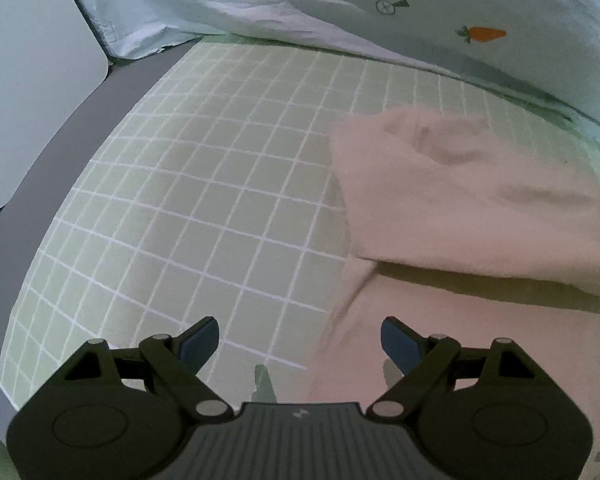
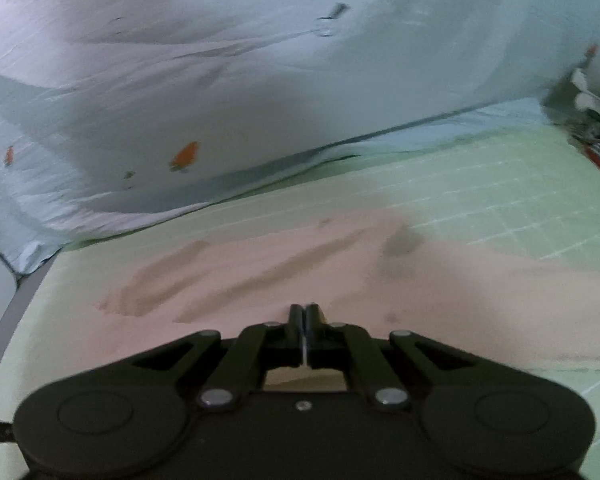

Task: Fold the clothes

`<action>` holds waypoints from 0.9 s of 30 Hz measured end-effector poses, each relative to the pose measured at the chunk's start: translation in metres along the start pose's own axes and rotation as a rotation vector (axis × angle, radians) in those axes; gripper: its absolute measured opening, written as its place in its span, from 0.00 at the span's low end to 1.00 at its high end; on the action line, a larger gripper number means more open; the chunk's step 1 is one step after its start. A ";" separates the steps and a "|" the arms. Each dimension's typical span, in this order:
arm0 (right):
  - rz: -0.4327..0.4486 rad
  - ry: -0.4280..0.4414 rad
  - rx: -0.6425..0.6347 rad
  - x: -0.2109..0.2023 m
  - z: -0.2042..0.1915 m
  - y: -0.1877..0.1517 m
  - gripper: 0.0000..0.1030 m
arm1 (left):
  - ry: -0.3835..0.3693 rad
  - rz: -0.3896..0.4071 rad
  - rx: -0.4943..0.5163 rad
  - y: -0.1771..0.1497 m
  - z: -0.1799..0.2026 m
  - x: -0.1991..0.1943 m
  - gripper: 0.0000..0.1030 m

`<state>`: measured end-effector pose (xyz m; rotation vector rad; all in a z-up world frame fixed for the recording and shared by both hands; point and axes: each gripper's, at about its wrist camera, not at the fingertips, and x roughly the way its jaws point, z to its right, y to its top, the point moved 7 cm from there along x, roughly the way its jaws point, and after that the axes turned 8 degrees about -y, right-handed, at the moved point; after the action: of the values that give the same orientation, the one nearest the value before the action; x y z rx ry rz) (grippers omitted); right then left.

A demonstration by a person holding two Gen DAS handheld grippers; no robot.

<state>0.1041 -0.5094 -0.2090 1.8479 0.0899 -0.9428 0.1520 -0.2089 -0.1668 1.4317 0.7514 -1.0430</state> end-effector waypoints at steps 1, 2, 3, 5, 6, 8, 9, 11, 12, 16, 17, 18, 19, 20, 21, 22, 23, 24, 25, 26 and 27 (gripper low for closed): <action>0.007 -0.012 0.005 0.003 0.008 0.003 0.01 | 0.009 -0.007 -0.002 -0.002 0.003 0.002 0.86; 0.014 -0.024 0.009 0.006 0.017 0.006 0.01 | 0.016 -0.013 -0.004 -0.003 0.006 0.003 0.86; 0.014 -0.021 0.026 0.008 0.024 0.008 0.01 | 0.023 -0.019 -0.007 -0.005 0.009 0.004 0.86; 0.013 -0.017 0.060 0.012 0.038 0.013 0.01 | 0.032 -0.030 -0.013 -0.011 0.014 0.007 0.86; -0.002 -0.013 0.069 0.017 0.043 0.013 0.02 | 0.035 -0.036 -0.017 -0.014 0.017 0.008 0.86; -0.043 -0.011 0.081 0.025 0.053 0.008 0.03 | 0.034 -0.054 -0.019 -0.024 0.021 0.011 0.86; -0.056 -0.020 0.085 0.027 0.058 0.004 0.07 | 0.034 -0.064 -0.018 -0.029 0.023 0.012 0.86; -0.084 -0.033 0.095 0.032 0.066 -0.005 0.26 | 0.040 -0.062 -0.010 -0.037 0.026 0.012 0.86; -0.091 -0.034 0.102 0.034 0.067 -0.009 0.38 | 0.041 -0.056 -0.005 -0.041 0.028 0.011 0.86; -0.120 -0.012 0.111 0.040 0.066 -0.022 0.45 | 0.021 -0.041 0.041 -0.048 0.041 0.009 0.86; -0.121 0.007 0.114 0.040 0.064 -0.023 0.46 | 0.023 -0.039 0.050 -0.049 0.043 0.009 0.86; -0.122 0.027 0.117 0.041 0.063 -0.025 0.49 | 0.025 -0.038 0.057 -0.049 0.044 0.009 0.86; -0.111 0.046 0.109 0.039 0.058 -0.024 0.54 | 0.026 -0.037 0.063 -0.050 0.046 0.008 0.86; -0.100 0.066 0.102 0.038 0.054 -0.023 0.57 | 0.025 -0.036 0.066 -0.050 0.046 0.008 0.86; -0.086 0.083 0.090 0.037 0.049 -0.021 0.64 | 0.024 -0.036 0.067 -0.050 0.046 0.008 0.86; -0.075 0.094 0.079 0.036 0.045 -0.019 0.72 | 0.023 -0.038 0.067 -0.051 0.046 0.008 0.86; -0.064 0.105 0.068 0.036 0.041 -0.017 0.75 | 0.025 -0.040 0.067 -0.051 0.045 0.009 0.86; -0.052 0.116 0.057 0.035 0.037 -0.015 0.78 | 0.026 -0.043 0.068 -0.051 0.045 0.009 0.86; -0.048 0.122 0.045 0.037 0.034 -0.014 0.79 | 0.028 -0.045 0.068 -0.051 0.044 0.010 0.86; -0.052 0.124 0.037 0.039 0.031 -0.013 0.79 | 0.029 -0.047 0.068 -0.051 0.044 0.011 0.86; -0.063 0.122 0.031 0.044 0.029 -0.012 0.79 | 0.031 -0.049 0.068 -0.051 0.043 0.011 0.86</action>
<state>0.1123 -0.5422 -0.2510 1.9410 0.2104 -0.8780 0.1029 -0.2453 -0.1962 1.4964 0.7836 -1.0953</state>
